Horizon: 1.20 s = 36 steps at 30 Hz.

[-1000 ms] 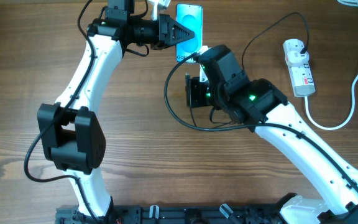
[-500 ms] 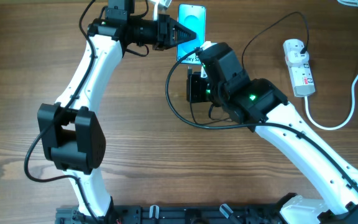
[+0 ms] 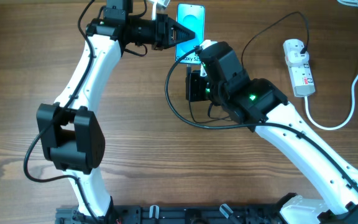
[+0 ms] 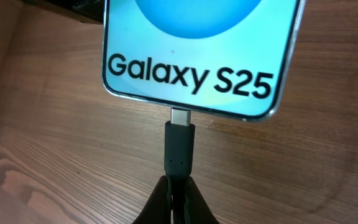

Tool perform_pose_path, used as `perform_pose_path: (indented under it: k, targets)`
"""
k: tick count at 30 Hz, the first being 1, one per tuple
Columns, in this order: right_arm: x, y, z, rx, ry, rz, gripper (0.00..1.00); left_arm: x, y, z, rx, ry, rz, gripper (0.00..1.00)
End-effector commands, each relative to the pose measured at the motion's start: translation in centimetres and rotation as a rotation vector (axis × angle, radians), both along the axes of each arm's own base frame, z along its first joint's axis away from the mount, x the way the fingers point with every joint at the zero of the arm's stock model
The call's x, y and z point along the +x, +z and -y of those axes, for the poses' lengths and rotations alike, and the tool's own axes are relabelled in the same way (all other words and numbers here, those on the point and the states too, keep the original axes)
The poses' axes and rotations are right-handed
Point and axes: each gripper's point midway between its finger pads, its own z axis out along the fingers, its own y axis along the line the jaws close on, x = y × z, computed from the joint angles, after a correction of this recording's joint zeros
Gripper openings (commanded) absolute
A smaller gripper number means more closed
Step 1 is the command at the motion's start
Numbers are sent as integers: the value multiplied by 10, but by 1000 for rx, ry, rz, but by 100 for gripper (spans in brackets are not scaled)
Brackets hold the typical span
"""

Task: Plug charger to phone and switch on socket
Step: 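Move the USB-C plug up to the phone's bottom port, then push the USB-C plug into the phone's port with the right gripper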

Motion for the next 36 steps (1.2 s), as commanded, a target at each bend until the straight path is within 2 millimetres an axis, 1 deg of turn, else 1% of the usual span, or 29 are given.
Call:
perform_pose_path:
  k: [1,5,9,19,36]
  targets:
    - [2,-3,-1,-3,-4,-2,4,-6,18,-2,-36,-27,47,4]
    - [3,-2,-1,-1,-3,5,4,-6,18,-2,-36,-27,46,4]
    - [1,1,-7,26,23,-1,4,-9,21,-1,-52,-44,43,4]
    - [1,0,-7,18,27,5,4,-11,23,-2,-65,-55,41,4]
    - [10,1,3,-7,-15,30,4,-10,23,-4,-67,-53,41,4]
